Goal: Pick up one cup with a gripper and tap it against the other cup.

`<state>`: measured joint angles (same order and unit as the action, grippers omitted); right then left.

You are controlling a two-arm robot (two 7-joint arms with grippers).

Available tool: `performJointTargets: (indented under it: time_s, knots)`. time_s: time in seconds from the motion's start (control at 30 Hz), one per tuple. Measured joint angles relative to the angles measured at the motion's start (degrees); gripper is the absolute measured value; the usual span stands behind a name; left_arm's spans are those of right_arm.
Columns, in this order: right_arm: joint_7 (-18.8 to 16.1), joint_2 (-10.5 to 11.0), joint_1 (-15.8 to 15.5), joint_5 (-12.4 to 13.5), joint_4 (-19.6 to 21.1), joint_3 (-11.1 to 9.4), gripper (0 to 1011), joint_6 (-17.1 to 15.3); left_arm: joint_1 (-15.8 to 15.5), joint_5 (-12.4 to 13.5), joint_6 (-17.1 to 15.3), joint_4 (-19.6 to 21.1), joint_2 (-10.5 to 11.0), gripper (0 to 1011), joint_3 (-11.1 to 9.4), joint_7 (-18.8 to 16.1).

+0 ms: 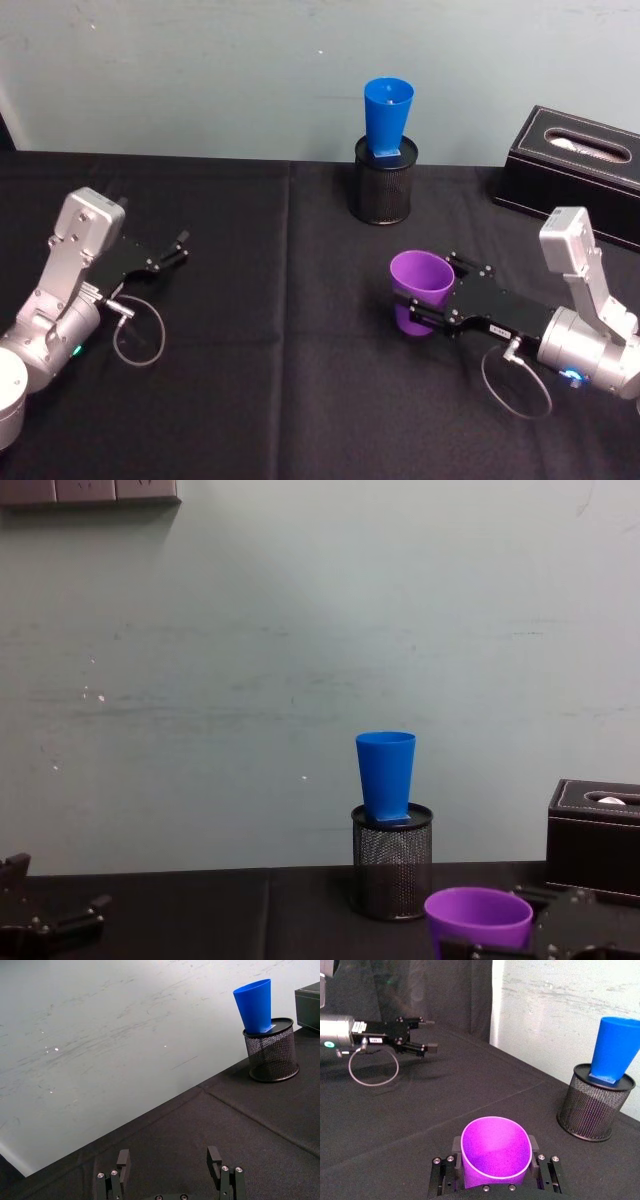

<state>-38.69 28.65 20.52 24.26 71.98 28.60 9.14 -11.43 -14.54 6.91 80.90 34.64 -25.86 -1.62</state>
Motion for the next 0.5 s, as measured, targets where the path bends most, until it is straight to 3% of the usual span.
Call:
performJointTargets:
  time_s: [0.5]
  knots:
    - [-0.9, -1.5, 0.2, -1.3, -3.4, -0.5, 741, 1.5, 0.0, 0.0, 0.0, 0.0, 0.0, 1005, 0.0, 0.0]
